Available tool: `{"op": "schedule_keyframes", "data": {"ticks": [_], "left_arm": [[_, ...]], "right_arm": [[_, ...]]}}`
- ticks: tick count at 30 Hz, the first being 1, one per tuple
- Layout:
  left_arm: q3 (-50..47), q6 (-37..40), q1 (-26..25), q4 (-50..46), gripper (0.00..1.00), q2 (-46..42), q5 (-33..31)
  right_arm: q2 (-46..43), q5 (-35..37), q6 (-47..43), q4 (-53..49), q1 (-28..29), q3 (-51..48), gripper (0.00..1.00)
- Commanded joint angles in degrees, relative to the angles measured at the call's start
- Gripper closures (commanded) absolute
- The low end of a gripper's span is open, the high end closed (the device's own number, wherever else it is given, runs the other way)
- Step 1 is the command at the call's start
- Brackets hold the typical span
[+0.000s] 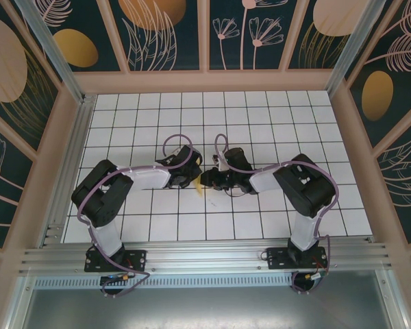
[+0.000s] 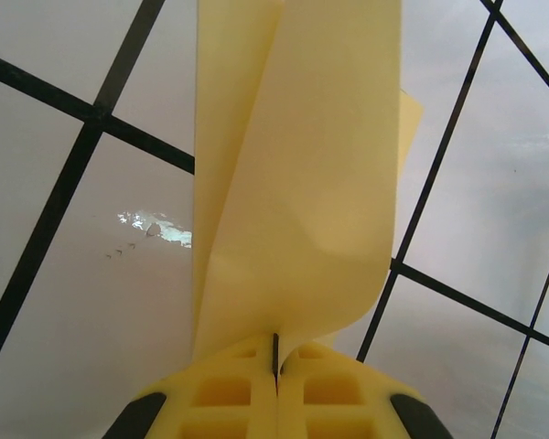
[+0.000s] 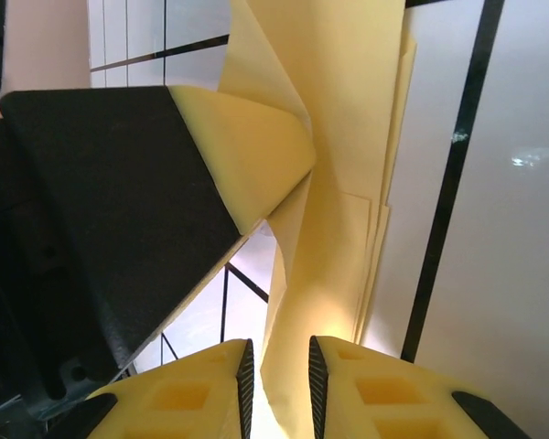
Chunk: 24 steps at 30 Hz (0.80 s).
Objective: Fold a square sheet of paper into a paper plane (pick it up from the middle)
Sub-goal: Fold the wing for the fifth time at the center of the table.
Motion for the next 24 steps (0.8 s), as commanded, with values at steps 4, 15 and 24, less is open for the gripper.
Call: {"op": "schedule_keyframes", "data": {"ticks": [4, 15, 24], "left_arm": [[1.2, -0.7, 0.3, -1.0, 0.96, 1.4, 0.3], [1.1, -2.2, 0.4, -0.2, 0.99, 0.3, -0.1], [-0.7, -4.7, 1.0, 0.1, 1.0, -1.3, -1.0]], "right_arm": [[2.4, -0.1, 0.6, 1.7, 0.5, 2.6, 0.75], [3.2, 0.8, 2.5, 2.9, 1.3, 2.6, 0.77], [0.3, 3.6, 3.7, 3.5, 1.1, 0.2, 0.79]]}}
